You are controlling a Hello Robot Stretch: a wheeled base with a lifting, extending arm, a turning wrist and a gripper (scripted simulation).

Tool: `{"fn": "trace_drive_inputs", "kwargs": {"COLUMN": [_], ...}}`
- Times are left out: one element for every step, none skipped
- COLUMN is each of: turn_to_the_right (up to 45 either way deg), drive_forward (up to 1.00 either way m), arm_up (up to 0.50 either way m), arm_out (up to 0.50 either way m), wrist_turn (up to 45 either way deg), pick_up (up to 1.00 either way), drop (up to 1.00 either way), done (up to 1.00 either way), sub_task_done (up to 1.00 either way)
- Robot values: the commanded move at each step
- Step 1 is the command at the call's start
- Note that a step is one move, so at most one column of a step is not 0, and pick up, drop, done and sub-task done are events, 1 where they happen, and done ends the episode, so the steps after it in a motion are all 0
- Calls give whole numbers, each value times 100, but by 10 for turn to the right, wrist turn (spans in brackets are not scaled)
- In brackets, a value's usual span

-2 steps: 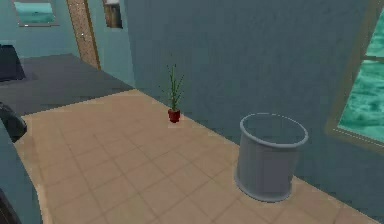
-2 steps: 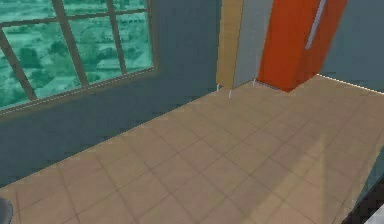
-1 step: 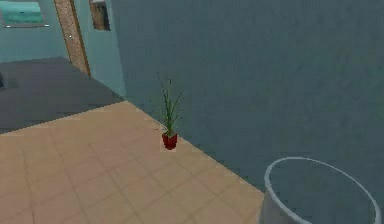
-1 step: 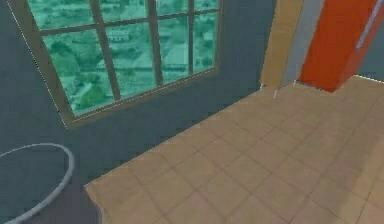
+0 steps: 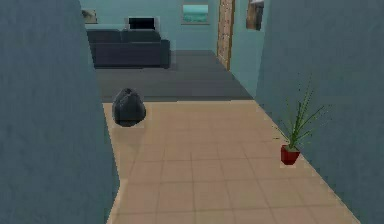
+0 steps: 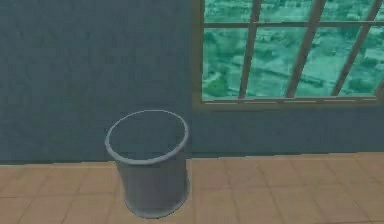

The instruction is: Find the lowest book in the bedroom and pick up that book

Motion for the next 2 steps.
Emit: {"fn": "trace_drive_inputs", "kwargs": {"turn_to_the_right": [0,0], "drive_forward": [100,100], "arm_up": [0,0], "arm_out": [0,0], "wrist_turn": [0,0], "pick_up": [0,0], "drop": [0,0], "done": [0,0], "sub_task_done": [0,0]}}
